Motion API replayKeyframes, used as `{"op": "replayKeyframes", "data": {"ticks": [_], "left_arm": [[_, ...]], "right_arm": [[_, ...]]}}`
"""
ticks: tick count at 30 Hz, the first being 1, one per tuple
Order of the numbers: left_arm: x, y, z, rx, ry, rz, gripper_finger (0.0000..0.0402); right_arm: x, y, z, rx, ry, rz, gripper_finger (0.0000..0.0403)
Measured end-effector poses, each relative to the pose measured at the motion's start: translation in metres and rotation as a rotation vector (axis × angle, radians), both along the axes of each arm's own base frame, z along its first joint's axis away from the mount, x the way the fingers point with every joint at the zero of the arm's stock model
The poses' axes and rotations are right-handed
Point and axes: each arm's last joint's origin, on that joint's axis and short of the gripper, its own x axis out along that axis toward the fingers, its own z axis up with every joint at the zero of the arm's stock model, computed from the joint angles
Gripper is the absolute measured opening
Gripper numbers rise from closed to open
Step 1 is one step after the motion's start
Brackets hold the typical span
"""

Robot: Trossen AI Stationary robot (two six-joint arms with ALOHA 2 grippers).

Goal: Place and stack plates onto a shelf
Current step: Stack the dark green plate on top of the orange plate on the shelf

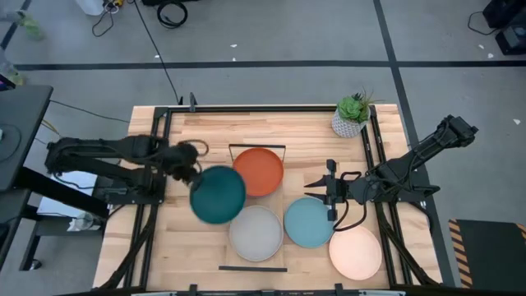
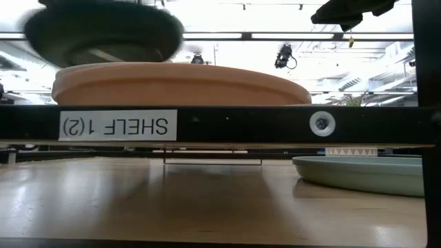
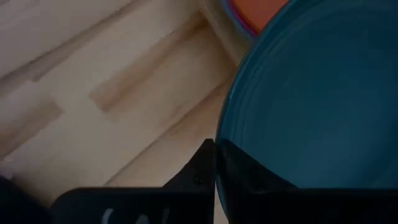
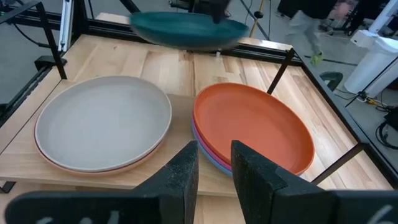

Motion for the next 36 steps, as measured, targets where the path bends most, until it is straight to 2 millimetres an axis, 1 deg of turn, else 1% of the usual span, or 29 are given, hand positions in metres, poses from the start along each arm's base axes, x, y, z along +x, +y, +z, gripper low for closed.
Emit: {"op": "replayKeyframes", "data": {"ticks": [2, 3, 8, 11, 13, 16, 19, 23, 27, 32, 36], "left_arm": [[0.006, 0.013, -0.003, -0.048, 0.009, 0.08, 0.0014], [0.011, 0.019, -0.005, -0.078, 0.005, 0.092, 0.0014], [0.034, 0.046, -0.019, -0.168, -0.01, 0.106, 0.0014], [0.046, 0.061, -0.032, -0.21, 0.013, 0.107, 0.0014], [0.051, 0.072, -0.041, -0.228, 0.039, 0.152, 0.0014], [0.057, 0.086, -0.053, -0.291, 0.071, 0.287, 0.0015], [0.064, 0.097, -0.058, -0.351, 0.03, 0.312, 0.0015], [0.074, 0.102, -0.059, -0.342, -0.055, 0.282, 0.0015], [0.08, 0.099, -0.056, -0.328, -0.102, 0.252, 0.0024], [0.082, 0.092, -0.057, -0.269, -0.085, 0.241, 0.0058], [0.087, 0.088, -0.056, -0.233, -0.107, 0.229, 0.0089]], "right_arm": [[0.0, 0.0, 0.0, -0.003, -0.003, 0.002, 0.01], [0.0, 0.0, 0.0, -0.004, -0.003, 0.002, 0.01], [0.0, 0.0, 0.0, -0.023, 0.0, 0.009, 0.01], [0.0, 0.0, 0.0, -0.032, 0.005, 0.012, 0.01], [0.0, 0.0, 0.0, -0.038, 0.007, 0.017, 0.01], [0.0, 0.0, -0.001, -0.042, 0.012, 0.021, 0.01], [0.0, 0.0, -0.001, -0.044, 0.015, 0.023, 0.01], [0.0, 0.0, -0.001, -0.042, 0.02, 0.026, 0.01], [0.0, 0.0, -0.002, -0.026, 0.023, 0.026, 0.01], [-0.001, 0.0, -0.002, -0.005, 0.024, 0.025, 0.01], [-0.001, 0.0, -0.002, -0.001, 0.025, 0.023, 0.01]]}}
